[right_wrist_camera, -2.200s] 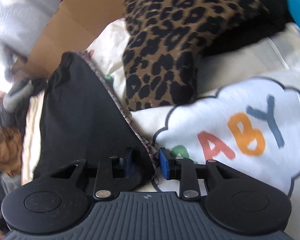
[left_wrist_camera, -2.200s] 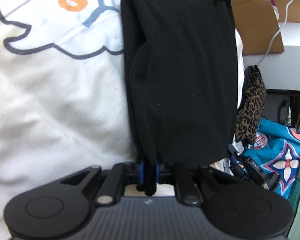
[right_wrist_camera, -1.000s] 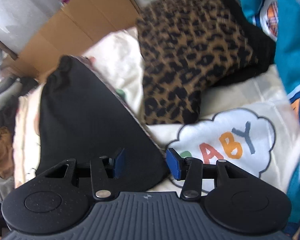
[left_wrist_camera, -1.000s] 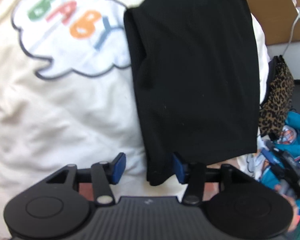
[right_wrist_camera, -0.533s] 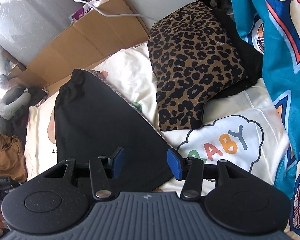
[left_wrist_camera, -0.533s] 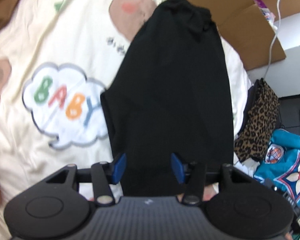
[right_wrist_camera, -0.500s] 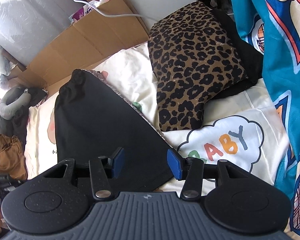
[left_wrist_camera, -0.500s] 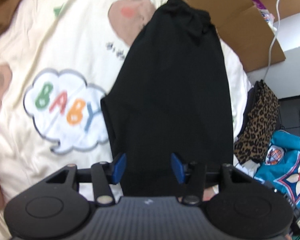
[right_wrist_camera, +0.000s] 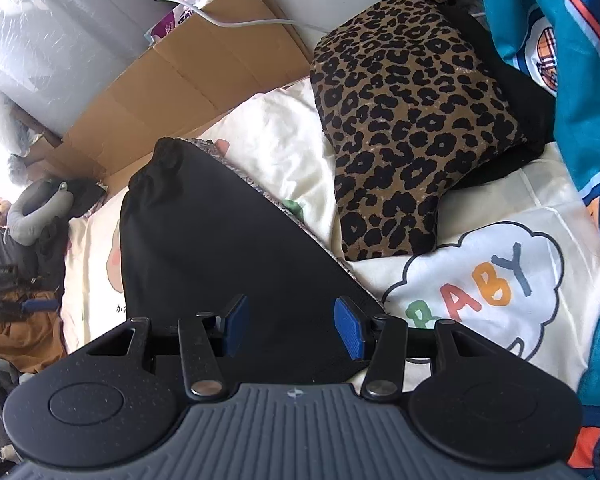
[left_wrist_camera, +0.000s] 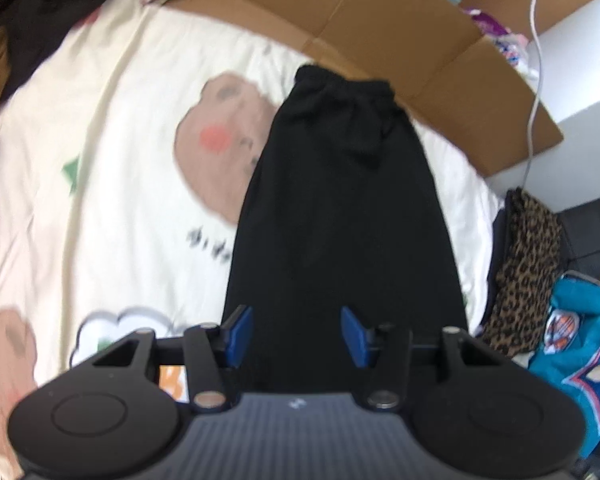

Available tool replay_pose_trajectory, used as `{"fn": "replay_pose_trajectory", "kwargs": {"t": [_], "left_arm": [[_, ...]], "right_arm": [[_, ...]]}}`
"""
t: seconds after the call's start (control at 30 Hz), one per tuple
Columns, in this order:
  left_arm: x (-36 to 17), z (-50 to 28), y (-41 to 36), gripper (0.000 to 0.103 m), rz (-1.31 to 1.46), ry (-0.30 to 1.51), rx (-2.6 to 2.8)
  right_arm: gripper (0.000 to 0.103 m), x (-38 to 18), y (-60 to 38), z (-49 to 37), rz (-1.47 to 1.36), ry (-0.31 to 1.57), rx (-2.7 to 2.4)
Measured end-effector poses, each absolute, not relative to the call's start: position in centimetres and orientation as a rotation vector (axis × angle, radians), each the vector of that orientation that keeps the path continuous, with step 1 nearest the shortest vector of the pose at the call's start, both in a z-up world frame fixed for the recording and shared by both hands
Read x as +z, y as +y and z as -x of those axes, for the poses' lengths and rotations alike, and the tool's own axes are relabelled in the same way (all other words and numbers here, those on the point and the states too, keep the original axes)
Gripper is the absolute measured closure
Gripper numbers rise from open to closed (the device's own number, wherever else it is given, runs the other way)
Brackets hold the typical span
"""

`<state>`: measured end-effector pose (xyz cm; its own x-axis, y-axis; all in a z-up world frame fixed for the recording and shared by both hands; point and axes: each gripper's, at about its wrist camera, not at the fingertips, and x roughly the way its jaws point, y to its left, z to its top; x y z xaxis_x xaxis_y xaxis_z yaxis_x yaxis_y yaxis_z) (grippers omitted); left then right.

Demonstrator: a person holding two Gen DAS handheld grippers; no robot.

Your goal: Fold clothes

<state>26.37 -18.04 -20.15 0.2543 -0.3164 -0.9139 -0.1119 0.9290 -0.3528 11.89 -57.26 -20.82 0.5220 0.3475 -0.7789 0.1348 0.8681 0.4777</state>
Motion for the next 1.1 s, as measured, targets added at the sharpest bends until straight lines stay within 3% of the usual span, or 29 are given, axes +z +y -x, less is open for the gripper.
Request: {"fn": "replay_pose_trajectory", "kwargs": {"t": [0.23, 0.63, 1.1], "left_arm": [[-18.8, -32.7, -18.7, 0.05, 0.172, 1.294, -0.209], [-20.1, -40.0, -20.3, 0.039, 0.046, 1.171, -0.279], [-25.3, -47.4, -30.1, 0.025, -0.123, 1.017, -0.434]], "right_arm": [[0.038, -21.4, -57.1, -12.5, -0.513, 0.999, 0.114], [0.038, -24.2, -56.1, -12.8, -0.473, 0.923, 0.081], [0.037, -26.2, -55.2, -13.1, -0.431, 0.93, 0.092]]}}
